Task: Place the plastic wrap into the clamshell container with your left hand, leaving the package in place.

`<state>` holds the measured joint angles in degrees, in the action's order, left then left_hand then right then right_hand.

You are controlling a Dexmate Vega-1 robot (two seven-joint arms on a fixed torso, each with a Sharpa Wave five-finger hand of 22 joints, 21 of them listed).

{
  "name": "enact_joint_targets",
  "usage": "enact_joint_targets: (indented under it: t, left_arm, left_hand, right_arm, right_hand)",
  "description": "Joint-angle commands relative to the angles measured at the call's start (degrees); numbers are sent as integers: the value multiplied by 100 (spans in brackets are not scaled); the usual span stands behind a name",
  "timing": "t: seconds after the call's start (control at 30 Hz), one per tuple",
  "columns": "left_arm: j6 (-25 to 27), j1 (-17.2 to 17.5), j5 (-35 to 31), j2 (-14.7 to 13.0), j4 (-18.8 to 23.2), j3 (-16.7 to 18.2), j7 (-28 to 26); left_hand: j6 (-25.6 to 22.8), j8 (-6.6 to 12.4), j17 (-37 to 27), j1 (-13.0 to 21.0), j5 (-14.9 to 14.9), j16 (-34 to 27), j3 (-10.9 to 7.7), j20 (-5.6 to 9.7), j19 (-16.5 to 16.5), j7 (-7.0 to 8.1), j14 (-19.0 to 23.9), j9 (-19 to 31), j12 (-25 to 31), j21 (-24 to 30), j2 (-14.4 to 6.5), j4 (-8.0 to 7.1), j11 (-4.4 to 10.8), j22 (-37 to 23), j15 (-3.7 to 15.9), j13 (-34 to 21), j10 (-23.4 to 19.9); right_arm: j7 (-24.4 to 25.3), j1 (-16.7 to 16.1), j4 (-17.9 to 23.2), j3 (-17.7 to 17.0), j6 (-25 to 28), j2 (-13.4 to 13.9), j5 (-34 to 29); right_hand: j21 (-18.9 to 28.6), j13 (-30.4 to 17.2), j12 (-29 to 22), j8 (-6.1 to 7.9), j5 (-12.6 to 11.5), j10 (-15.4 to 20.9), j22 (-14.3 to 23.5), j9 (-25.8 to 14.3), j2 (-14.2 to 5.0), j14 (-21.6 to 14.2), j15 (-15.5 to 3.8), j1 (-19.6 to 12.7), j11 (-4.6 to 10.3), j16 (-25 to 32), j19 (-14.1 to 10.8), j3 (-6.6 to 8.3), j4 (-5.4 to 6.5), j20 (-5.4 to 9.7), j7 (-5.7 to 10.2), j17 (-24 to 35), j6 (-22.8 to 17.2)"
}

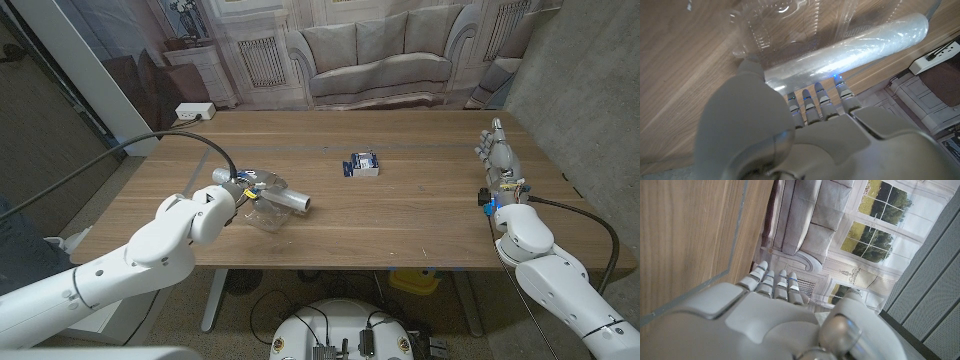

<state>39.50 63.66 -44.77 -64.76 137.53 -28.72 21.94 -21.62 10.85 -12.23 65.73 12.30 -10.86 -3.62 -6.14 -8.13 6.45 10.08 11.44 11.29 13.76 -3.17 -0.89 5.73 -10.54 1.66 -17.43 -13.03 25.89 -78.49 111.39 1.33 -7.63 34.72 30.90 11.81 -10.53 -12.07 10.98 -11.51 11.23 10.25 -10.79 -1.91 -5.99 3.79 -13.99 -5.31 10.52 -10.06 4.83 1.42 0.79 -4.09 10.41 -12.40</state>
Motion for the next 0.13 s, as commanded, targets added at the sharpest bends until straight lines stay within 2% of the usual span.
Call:
enact_joint_targets:
  t: [0.03, 0.13]
  left_arm:
    - [198, 302, 121, -179, 199, 129, -257]
    - [279, 365, 133, -207, 241, 149, -316]
  left_hand:
    - [-54, 58, -9, -41, 34, -43, 32, -8, 17, 6, 19, 14, 34, -10, -7, 7, 4, -9, 35, 2, -2]
    - [-57, 61, -5, -46, 40, -50, 35, -9, 16, 8, 37, 13, 39, -14, -7, 6, 7, -9, 41, 10, -9]
  right_arm:
    - [-30, -14, 64, -9, -14, 0, -52]
    - [-58, 38, 34, 12, -23, -3, -60]
  right_hand:
    - [4, -29, -20, 21, -24, 5, 33, -8, -22, 6, 32, -29, -12, 18, -23, -12, 0, -35, 3, 12, 7]
    - [4, -29, -20, 22, -24, 4, 33, -8, -23, 6, 33, -29, -13, 18, -25, -12, -1, -36, 3, 12, 5]
